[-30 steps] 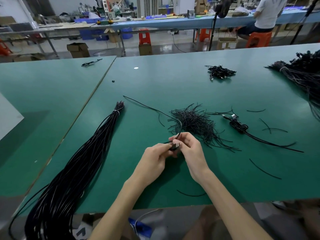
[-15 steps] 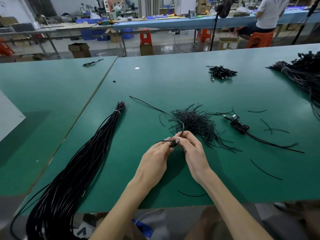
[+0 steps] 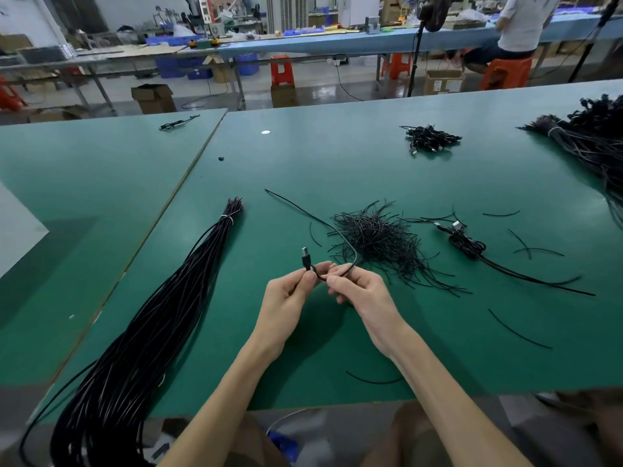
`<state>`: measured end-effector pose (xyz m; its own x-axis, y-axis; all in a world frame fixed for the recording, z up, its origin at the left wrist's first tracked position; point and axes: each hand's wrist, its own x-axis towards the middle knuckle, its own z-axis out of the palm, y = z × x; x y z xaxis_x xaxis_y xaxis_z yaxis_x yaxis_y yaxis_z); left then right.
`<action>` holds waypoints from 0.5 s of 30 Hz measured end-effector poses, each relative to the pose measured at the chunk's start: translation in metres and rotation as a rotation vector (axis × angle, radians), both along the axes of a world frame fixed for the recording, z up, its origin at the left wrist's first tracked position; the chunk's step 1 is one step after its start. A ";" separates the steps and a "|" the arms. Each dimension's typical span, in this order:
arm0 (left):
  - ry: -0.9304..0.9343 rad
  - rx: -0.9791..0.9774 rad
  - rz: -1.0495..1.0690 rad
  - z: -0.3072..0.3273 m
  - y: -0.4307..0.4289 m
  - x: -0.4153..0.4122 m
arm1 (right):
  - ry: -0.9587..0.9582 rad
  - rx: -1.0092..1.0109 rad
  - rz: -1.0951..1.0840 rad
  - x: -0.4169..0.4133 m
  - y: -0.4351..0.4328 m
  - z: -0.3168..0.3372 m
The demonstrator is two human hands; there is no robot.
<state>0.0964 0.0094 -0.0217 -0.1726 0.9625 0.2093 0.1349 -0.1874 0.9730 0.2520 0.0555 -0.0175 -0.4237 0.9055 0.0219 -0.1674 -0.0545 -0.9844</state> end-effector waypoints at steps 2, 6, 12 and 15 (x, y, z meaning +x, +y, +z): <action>-0.089 0.004 -0.024 0.000 -0.001 -0.002 | -0.029 0.015 0.000 -0.001 0.000 -0.001; -0.247 0.035 -0.082 0.000 -0.002 -0.003 | -0.022 0.017 0.025 -0.002 0.001 -0.001; -0.588 -0.011 -0.140 0.006 -0.002 -0.003 | -0.032 0.009 0.047 -0.003 0.003 -0.003; -0.705 -0.022 -0.112 0.007 0.000 -0.007 | 0.011 -0.008 0.034 -0.002 0.004 -0.003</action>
